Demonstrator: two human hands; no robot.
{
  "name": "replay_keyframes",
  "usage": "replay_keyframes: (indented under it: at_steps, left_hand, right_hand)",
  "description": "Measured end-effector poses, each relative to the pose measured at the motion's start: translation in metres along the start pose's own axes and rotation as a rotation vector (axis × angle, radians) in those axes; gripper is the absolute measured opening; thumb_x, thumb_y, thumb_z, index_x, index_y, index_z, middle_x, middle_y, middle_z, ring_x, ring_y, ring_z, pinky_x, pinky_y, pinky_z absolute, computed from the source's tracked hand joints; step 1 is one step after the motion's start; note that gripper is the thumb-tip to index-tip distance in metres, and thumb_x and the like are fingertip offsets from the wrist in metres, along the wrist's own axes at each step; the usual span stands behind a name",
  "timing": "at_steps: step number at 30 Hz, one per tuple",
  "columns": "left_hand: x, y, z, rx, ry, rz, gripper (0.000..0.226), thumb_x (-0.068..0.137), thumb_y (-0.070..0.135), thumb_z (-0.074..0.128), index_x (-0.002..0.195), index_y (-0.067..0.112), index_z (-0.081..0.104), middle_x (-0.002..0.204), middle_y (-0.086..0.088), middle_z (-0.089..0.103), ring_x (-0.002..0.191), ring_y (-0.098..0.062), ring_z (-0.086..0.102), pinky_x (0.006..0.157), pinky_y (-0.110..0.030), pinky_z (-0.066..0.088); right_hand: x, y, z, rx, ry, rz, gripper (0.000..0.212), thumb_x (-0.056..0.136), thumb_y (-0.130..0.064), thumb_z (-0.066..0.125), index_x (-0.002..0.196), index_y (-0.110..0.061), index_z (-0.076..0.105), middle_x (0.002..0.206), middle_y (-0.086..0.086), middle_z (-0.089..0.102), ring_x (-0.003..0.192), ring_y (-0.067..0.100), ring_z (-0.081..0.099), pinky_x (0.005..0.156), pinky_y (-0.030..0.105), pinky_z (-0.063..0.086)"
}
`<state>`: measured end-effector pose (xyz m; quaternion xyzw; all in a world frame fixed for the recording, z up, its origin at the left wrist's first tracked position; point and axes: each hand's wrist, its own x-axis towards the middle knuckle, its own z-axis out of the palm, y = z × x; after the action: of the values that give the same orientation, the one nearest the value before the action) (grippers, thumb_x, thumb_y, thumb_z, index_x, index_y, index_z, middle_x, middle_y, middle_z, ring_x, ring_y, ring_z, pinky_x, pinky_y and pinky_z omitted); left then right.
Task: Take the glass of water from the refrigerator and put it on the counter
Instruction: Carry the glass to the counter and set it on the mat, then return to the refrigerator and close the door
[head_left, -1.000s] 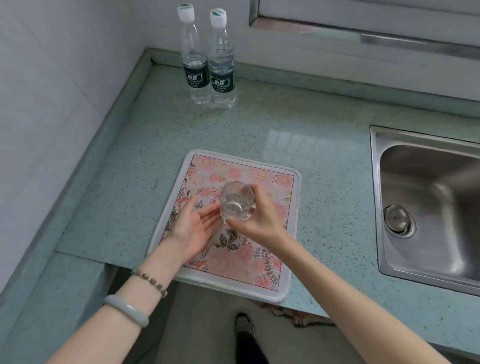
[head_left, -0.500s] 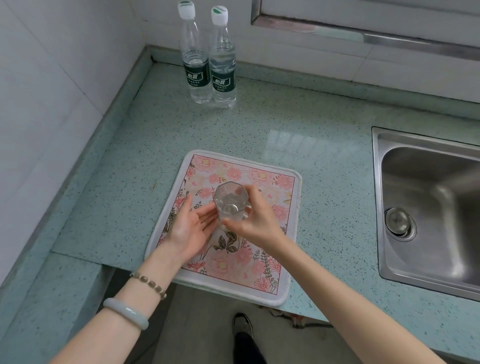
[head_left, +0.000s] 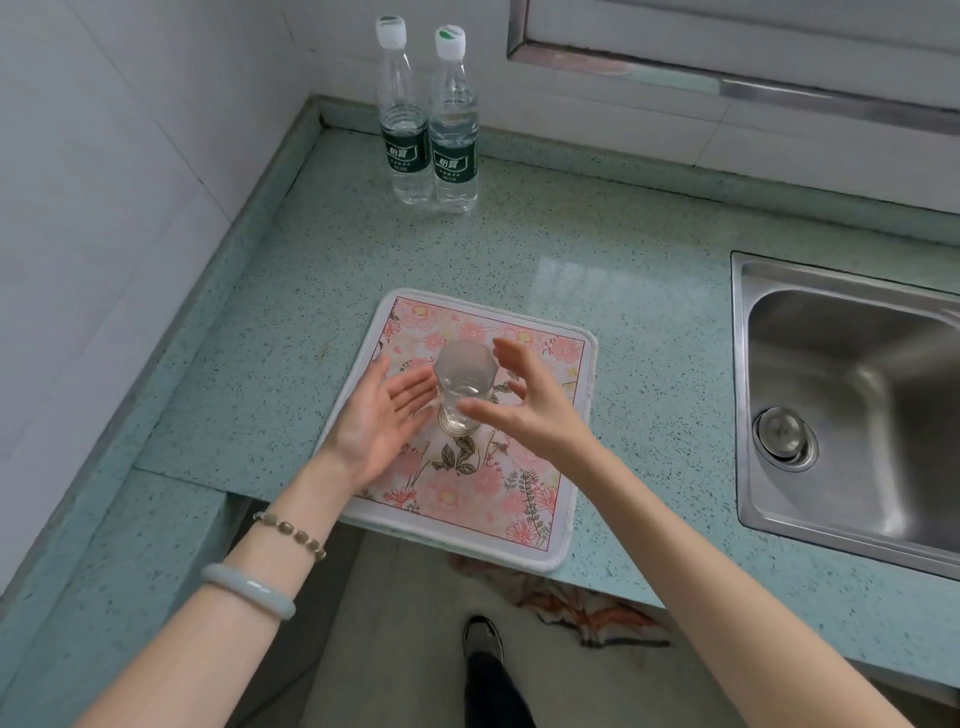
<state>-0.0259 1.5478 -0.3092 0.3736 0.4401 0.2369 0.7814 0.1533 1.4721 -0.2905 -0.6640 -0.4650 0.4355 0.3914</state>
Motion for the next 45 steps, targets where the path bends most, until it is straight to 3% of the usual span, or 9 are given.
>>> replay_keyframes:
  at_steps: [7, 12, 15, 19, 24, 28, 31, 37, 45]
  left_hand:
    - [-0.069, 0.047, 0.018, 0.319, 0.053, 0.469, 0.074, 0.092, 0.064, 0.037, 0.151, 0.021, 0.027, 0.156, 0.005, 0.034, 0.137, 0.0, 0.038, 0.117, -0.03, 0.028]
    - [-0.154, 0.072, 0.032, 0.434, 0.041, 0.722, 0.089, 0.079, 0.079, 0.046, 0.152, 0.033, 0.024, 0.157, 0.02, 0.028, 0.14, 0.011, 0.026, 0.109, -0.017, 0.023]
    - [-0.196, 0.074, 0.034, 0.467, 0.036, 0.778, 0.09, 0.075, 0.082, 0.047, 0.151, 0.04, 0.022, 0.159, 0.023, 0.023, 0.141, 0.013, 0.021, 0.105, -0.011, 0.023]
    - [-0.262, 0.066, 0.032, 0.494, 0.018, 0.858, 0.095, 0.076, 0.081, 0.048, 0.153, 0.035, 0.018, 0.161, 0.018, 0.019, 0.145, 0.005, 0.019, 0.105, -0.002, 0.023]
    - [-0.333, 0.059, 0.033, 0.513, -0.013, 0.973, 0.101, 0.075, 0.081, 0.049, 0.154, 0.026, 0.017, 0.163, 0.008, 0.019, 0.146, 0.003, 0.019, 0.116, -0.016, 0.018]
    - [-0.383, 0.056, 0.033, 0.541, -0.044, 1.041, 0.104, 0.076, 0.08, 0.048, 0.155, 0.021, 0.015, 0.163, 0.006, 0.018, 0.145, 0.005, 0.018, 0.115, -0.013, 0.018]
    - [-0.415, 0.052, 0.031, 0.561, -0.059, 1.068, 0.101, 0.077, 0.08, 0.047, 0.155, 0.024, 0.015, 0.163, 0.008, 0.016, 0.145, 0.006, 0.017, 0.114, -0.01, 0.017]
    - [-0.462, 0.049, 0.032, 0.592, -0.046, 1.117, 0.101, 0.074, 0.082, 0.048, 0.154, 0.03, 0.013, 0.163, 0.012, 0.014, 0.147, 0.002, 0.014, 0.12, -0.024, 0.014]
    - [-0.501, 0.044, 0.046, 0.596, -0.034, 1.156, 0.103, 0.074, 0.082, 0.049, 0.155, 0.031, 0.011, 0.163, 0.015, 0.012, 0.147, 0.004, 0.013, 0.12, -0.026, 0.014]
  right_hand:
    - [-0.052, -0.065, -0.01, 0.124, 0.268, -0.2, 0.087, 0.073, -0.046, 0.075, 0.145, -0.027, 0.031, 0.151, -0.006, 0.035, 0.137, 0.004, 0.034, 0.113, 0.026, 0.029]
    - [-0.107, -0.117, 0.0, 0.121, 0.339, -0.357, 0.088, 0.074, -0.041, 0.075, 0.147, -0.024, 0.028, 0.154, -0.005, 0.031, 0.14, 0.004, 0.03, 0.115, 0.026, 0.026]
    - [-0.139, -0.135, 0.008, 0.131, 0.365, -0.419, 0.086, 0.075, -0.037, 0.076, 0.146, -0.023, 0.029, 0.153, -0.005, 0.033, 0.14, 0.002, 0.029, 0.116, 0.026, 0.025]
    - [-0.198, -0.156, 0.024, 0.114, 0.426, -0.491, 0.084, 0.076, -0.037, 0.076, 0.146, -0.024, 0.03, 0.148, -0.013, 0.035, 0.137, -0.005, 0.03, 0.115, 0.024, 0.026]
    - [-0.274, -0.176, 0.04, 0.085, 0.503, -0.568, 0.083, 0.076, -0.033, 0.077, 0.145, -0.022, 0.033, 0.145, -0.015, 0.037, 0.135, -0.007, 0.031, 0.114, 0.025, 0.026]
    - [-0.329, -0.19, 0.052, 0.055, 0.549, -0.606, 0.084, 0.076, -0.034, 0.077, 0.146, -0.023, 0.032, 0.147, -0.013, 0.037, 0.138, -0.002, 0.031, 0.114, 0.024, 0.025]
    - [-0.361, -0.198, 0.06, 0.03, 0.569, -0.629, 0.084, 0.075, -0.036, 0.077, 0.146, -0.025, 0.031, 0.146, -0.015, 0.036, 0.137, -0.003, 0.031, 0.113, 0.022, 0.025]
    - [-0.402, -0.214, 0.071, -0.011, 0.611, -0.674, 0.086, 0.073, -0.041, 0.075, 0.145, -0.022, 0.032, 0.149, -0.01, 0.036, 0.138, -0.001, 0.031, 0.117, 0.028, 0.026]
    - [-0.441, -0.224, 0.062, -0.03, 0.648, -0.734, 0.087, 0.07, -0.053, 0.073, 0.144, -0.03, 0.033, 0.148, -0.013, 0.039, 0.137, -0.002, 0.032, 0.116, 0.028, 0.027]
